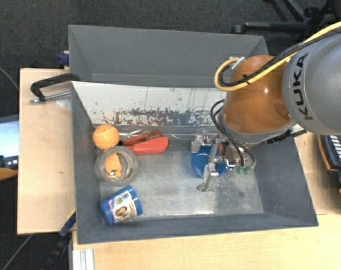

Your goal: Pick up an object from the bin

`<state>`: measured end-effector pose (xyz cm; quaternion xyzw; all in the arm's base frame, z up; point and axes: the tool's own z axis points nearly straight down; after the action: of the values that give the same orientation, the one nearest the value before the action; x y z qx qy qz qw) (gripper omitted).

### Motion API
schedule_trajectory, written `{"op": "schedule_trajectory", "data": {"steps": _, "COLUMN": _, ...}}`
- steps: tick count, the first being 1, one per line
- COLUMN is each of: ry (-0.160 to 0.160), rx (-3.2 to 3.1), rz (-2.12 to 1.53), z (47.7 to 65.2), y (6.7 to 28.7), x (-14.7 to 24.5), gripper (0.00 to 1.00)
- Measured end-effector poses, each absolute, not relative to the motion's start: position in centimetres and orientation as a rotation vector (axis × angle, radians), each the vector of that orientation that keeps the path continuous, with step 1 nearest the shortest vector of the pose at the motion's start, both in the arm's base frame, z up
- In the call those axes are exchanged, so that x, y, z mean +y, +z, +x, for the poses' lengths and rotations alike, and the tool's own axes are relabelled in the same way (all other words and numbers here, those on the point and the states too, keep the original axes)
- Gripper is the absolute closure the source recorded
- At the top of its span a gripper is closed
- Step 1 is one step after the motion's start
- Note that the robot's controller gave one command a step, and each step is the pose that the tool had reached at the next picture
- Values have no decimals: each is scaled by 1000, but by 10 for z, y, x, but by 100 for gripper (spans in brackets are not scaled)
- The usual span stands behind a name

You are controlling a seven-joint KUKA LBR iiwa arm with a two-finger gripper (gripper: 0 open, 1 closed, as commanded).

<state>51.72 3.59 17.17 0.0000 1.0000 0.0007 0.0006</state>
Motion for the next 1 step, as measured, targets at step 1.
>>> {"op": "schedule_trajectory", "data": {"steps": 1, "ry": 4, "rx": 3142, "rz": -13, "z": 527, "y": 146, "x": 24, "gripper": 0}}
